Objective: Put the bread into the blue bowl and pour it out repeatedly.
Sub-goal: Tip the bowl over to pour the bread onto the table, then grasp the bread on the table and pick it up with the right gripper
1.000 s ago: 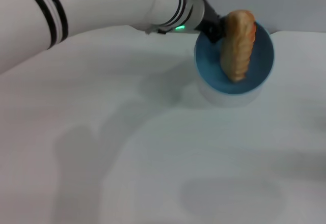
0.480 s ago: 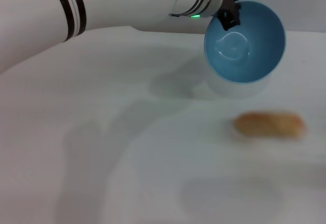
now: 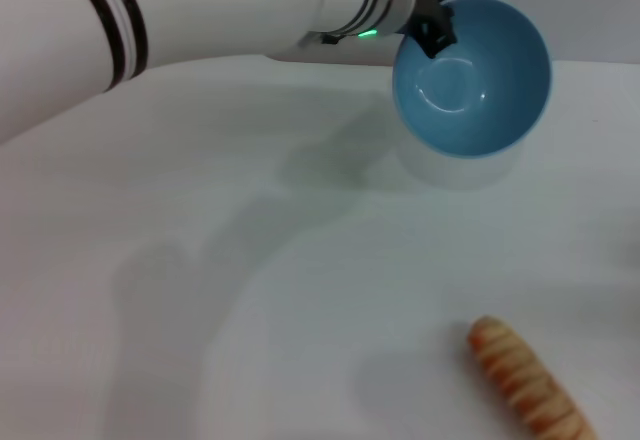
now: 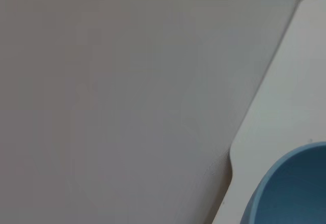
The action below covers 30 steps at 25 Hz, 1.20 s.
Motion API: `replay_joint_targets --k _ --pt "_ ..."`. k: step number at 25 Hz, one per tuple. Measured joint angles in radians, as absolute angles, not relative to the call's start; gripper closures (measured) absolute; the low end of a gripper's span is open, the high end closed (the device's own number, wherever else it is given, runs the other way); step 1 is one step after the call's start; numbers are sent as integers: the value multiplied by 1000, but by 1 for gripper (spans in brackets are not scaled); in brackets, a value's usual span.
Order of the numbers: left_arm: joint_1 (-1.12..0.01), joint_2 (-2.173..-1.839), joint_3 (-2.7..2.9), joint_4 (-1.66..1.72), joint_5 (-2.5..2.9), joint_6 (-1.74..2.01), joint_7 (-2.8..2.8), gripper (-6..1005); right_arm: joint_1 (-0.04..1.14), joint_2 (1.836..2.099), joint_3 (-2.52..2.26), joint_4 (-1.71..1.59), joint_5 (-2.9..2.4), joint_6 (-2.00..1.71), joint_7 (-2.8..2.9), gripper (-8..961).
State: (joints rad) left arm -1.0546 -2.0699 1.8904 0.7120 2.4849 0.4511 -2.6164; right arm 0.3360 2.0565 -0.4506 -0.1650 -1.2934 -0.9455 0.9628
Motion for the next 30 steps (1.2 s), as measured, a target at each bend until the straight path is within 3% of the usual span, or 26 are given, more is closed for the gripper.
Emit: replay_joint_targets --k 4,11,15,18,30 --pt "-1012 -2070 1849 712 2485 448 -2632 999 343 2053 -514 -307 -1580 -1004 1321 583" --pt "-904 -2068 1797 721 2483 444 -2688 999 404 2044 -525 -561 -2078 -1279 1860 462" --pt "-874 -2068 1786 726 2482 443 -2695 999 473 2032 -540 -546 -2251 -1328 1973 341" --pt "-858 -2068 1785 726 2472 443 -2695 999 518 2053 -600 -540 -2333 -1335 2011 250" --pt "-841 -2068 1786 726 2443 434 -2696 1000 560 2065 -716 -476 -2372 -1368 2056 270"
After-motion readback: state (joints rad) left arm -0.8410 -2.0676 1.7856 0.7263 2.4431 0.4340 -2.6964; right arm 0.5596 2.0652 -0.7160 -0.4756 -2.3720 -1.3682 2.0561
